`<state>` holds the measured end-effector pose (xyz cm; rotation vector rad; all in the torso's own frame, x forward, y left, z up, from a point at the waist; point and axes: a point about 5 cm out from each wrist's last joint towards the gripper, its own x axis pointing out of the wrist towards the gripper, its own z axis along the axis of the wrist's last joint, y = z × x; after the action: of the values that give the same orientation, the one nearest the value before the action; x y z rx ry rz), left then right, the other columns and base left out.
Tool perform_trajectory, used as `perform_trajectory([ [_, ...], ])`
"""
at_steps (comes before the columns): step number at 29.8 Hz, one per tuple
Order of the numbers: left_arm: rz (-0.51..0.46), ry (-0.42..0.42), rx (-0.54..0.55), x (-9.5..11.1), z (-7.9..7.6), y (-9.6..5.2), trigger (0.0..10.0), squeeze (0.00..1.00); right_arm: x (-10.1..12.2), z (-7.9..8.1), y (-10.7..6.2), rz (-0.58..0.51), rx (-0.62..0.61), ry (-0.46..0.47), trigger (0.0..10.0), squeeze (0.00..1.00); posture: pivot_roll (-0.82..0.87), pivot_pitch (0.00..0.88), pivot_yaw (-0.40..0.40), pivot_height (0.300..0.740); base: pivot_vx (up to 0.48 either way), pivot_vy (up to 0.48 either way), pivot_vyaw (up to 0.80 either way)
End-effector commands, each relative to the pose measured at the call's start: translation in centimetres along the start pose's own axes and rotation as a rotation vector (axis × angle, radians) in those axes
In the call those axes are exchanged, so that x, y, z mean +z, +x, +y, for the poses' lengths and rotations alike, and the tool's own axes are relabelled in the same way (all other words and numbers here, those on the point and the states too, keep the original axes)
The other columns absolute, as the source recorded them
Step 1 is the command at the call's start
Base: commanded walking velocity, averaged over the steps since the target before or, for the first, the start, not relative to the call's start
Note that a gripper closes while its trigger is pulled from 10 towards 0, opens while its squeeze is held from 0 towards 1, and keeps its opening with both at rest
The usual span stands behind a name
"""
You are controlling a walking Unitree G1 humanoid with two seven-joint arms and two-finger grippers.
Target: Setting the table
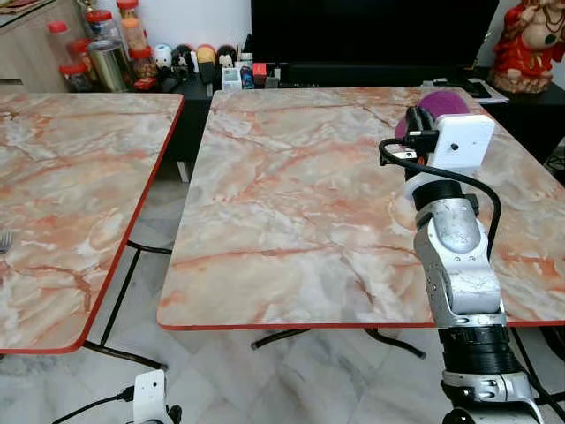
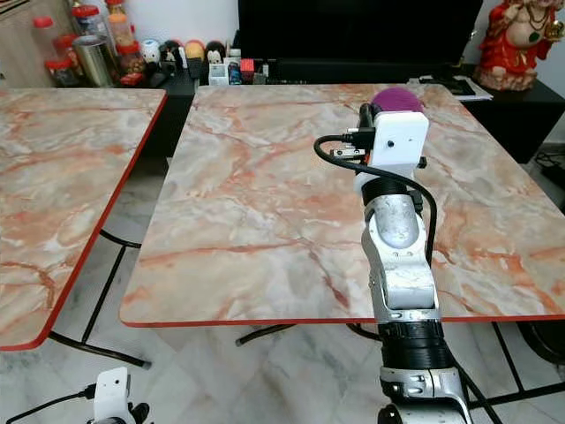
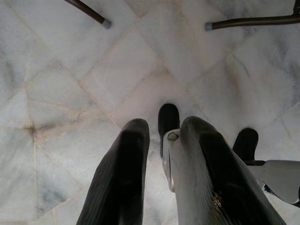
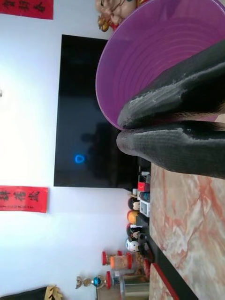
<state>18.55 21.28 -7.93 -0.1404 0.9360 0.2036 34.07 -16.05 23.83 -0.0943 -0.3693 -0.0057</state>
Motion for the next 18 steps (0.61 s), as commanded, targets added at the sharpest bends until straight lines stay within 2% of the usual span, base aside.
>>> perform_trajectory([
  [1,0.029,-0.004,0.012,-0.91,0.48,-0.17,10.0,0.0,-0.1,0.39,-0.17,0.002,0.016,0.0,10.0,0.0,-0.14,0.011,0.006,0.74,0.0,0.345,0.0],
  [18,0.02,-0.011,0.013,-0.54,0.37,-0.1,10.0,0.0,0.06,0.39,0.59,0.005,0.014,-0.003,10.0,0.0,-0.14,0.062,0.006,0.74,0.0,0.344,0.0],
])
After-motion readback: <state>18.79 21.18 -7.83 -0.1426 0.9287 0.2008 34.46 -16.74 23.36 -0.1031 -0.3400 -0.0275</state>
